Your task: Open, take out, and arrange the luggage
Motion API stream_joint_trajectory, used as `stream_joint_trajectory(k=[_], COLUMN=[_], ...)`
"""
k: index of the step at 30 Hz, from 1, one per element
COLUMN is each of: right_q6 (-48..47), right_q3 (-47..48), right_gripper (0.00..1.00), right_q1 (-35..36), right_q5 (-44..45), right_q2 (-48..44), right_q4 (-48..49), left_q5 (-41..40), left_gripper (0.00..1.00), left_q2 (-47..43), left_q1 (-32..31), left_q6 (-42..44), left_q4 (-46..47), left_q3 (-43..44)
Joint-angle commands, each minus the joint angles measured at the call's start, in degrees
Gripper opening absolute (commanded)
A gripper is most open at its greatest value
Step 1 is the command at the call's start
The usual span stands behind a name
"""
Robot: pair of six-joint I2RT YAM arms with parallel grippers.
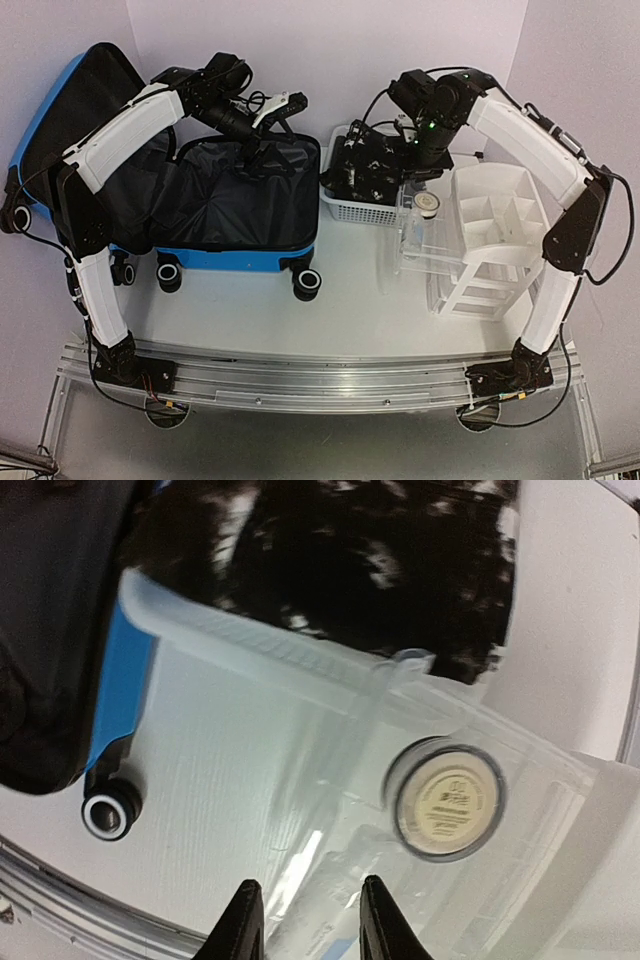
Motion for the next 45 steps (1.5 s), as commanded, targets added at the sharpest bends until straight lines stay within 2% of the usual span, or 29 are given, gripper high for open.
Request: stream_joint_trajectory(k=[1, 4, 11, 21, 37, 45], right_q6=[-4.05, -3.67, 1.03, 2.81, -15.74, -25.25], right_q3=[-1.19, -2.31, -7.57, -4.68, -15.66, -24.34], right_gripper=[0.25, 0.2, 0.18, 0.16, 0.15, 0.07], right_q1=[5.54, 6.97, 7.12, 7.07, 6.98, 5.88], right_q5=[-6.27, -6.93, -2.25, 11.86, 13.41, 20.19], right_q2=[-1.0, 1.15, 3.11, 6.42, -0.37, -3.43], right_q4=[3.55, 3.27, 2.3, -12.16, -18.32, -19.68], left_q5=[0.25, 0.06, -0.75, -1.18, -1.65, -1.7], left_gripper=[1.0, 1.0, 1.0, 1.0, 1.0, 1.0], left_q2=[-3.13, -3.26, -3.48, -3.54, -3.46, -3.54], left_q1=[-0.21, -0.21, -0.21, -0.18, -0.22, -0.21], left_q6=[-0.04, -0.06, 0.27, 0.43, 0.83, 0.88], left_q4=[-0.72, -0.81, -1.09, -1.09, -1.11, -1.05], left_q3=[0.41, 0.49, 0.19, -0.12, -0.2, -0.1])
